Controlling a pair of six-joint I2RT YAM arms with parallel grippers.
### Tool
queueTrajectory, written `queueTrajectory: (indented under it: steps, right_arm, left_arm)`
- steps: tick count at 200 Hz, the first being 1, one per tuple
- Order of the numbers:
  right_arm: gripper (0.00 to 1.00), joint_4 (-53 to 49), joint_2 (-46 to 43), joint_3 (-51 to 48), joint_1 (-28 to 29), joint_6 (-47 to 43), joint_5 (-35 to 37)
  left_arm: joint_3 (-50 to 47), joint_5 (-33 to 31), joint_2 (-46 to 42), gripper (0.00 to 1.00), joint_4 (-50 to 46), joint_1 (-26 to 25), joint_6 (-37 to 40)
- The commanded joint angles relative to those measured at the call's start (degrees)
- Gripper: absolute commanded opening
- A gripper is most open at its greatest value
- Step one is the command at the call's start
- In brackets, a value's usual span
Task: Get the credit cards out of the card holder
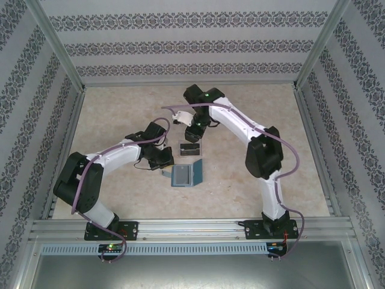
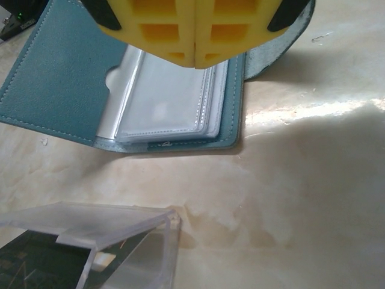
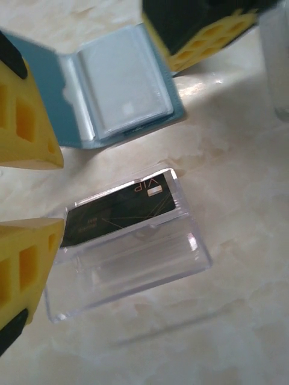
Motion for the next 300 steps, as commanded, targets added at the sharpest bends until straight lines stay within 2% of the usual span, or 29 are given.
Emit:
queueTrajectory:
  steps: [1,31,65,106,151,258,300]
  right_arm:
    - [0.30,14.53,-7.64,-9.99,-0.31,17.11,-1.16]
    - [0.30,25.75,-16.04,-24.28,0.69,30.79,-0.68]
    - [0.28,32.91,-21.55,-33.84,2.00,44.09,-0.82]
    - [0.26,36.13,-24.74,-39.40,4.98,57.47,0.30]
    - [0.26,39.80,-25.20,-43.33,7.98,66.85,-1.28]
    - [0.30,45.75,-22.19,-48.11,12.93,73.49,-1.35]
    - [0.32,44.41,-20.54,-47.08,13.53,73.75,-0.28]
  left_arm:
    - [1.97,0.76,2.00,0.05,0.20,-1.00,0.38]
    - [1.23,1.06,2.90,0.05,0.59,-1.31,0.99]
    - [1.21,1.42,4.18,0.05,-0.11,-1.32,2.27]
    - [1.41,1.41,5.17,0.05,-0.85,-1.32,3.01]
    - [1.50,0.89,6.35,0.05,-1.09,-1.39,4.14]
    - [-5.06,0.86,2.53,0.04,0.81,-1.32,4.36]
    - [-5.40,1.24,2.69,0.04,1.42,-1.32,4.50]
